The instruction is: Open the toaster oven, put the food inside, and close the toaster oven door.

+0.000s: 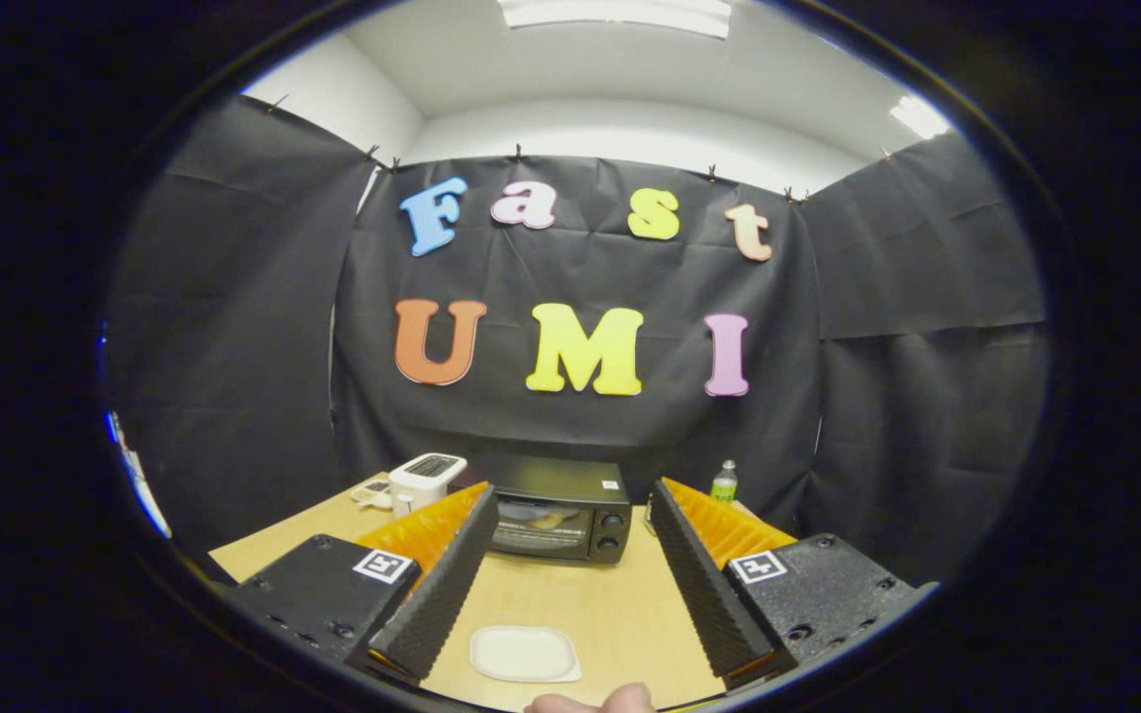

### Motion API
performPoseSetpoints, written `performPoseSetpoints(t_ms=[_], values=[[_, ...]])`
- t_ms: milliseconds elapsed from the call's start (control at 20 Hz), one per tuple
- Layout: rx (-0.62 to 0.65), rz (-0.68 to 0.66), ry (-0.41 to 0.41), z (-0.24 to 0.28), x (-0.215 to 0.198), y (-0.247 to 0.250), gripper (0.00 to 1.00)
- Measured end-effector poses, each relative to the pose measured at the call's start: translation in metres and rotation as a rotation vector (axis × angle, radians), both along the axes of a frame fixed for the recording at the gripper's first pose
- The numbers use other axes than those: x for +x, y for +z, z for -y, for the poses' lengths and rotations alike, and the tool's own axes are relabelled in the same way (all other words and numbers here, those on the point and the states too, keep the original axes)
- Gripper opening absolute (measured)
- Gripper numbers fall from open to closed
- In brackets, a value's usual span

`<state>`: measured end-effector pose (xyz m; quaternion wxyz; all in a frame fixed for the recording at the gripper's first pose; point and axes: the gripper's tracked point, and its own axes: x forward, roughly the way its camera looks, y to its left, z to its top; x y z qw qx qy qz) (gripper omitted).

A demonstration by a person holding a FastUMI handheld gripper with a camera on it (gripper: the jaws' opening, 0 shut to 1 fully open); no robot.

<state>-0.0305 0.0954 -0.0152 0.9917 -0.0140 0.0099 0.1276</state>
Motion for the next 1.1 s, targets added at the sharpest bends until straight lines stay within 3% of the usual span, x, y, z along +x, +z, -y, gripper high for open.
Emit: performPoseSetpoints(t_ms=[1100], values=[[0.041, -0.009, -0.006, -0.010, 0.016, -0.007, 1.00]])
